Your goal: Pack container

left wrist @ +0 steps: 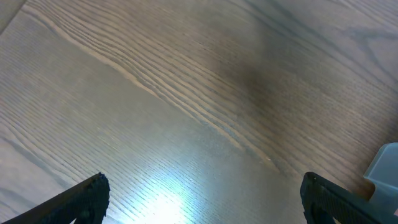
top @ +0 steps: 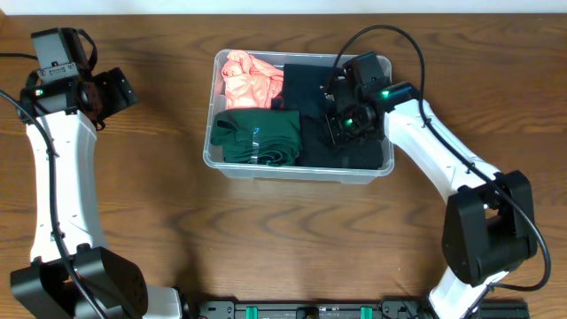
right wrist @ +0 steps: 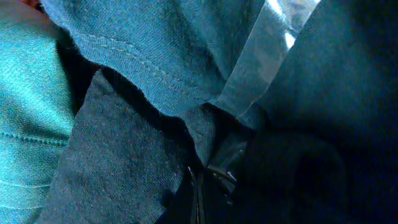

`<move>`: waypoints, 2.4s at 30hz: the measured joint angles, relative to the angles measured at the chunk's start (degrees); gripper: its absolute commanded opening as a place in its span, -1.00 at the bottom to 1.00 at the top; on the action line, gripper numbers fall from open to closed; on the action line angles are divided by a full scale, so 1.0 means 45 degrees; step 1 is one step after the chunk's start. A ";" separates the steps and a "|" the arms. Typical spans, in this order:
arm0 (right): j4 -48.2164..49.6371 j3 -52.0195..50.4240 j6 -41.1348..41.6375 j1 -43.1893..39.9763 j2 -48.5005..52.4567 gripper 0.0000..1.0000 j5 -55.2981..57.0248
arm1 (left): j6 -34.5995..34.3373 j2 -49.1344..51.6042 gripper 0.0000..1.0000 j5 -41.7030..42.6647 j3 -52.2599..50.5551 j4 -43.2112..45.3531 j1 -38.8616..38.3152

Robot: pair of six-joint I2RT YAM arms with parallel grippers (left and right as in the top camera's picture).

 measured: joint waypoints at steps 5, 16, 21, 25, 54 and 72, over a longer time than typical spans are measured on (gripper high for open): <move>0.0010 0.0039 0.0000 0.0000 -0.0049 -0.97 0.0010 | 0.0000 0.0000 0.96 0.0000 0.0000 -0.0005 0.0005; -0.0316 0.0262 -0.0039 -0.0695 -0.2905 0.46 0.0049 | 0.0000 0.0000 0.96 0.0000 0.0000 0.0000 0.0000; -0.0772 0.0685 0.0010 -0.1938 -0.5353 0.98 0.0408 | 0.0000 0.0000 0.96 0.0000 0.0000 0.0000 0.0005; -0.1719 0.0719 0.0000 -0.2939 -0.6747 0.98 0.1093 | 0.0000 0.0000 0.96 0.0000 0.0000 -0.0005 0.0000; 0.2327 -0.4308 -0.0957 -0.4250 -1.2065 0.98 0.3721 | 0.0000 0.0000 0.96 -0.0005 0.0000 0.0000 0.0000; 0.9782 -1.6509 -0.0967 -0.5173 -2.0944 0.99 0.2696 | 0.0000 0.0000 0.96 0.0000 0.0000 0.0005 0.0000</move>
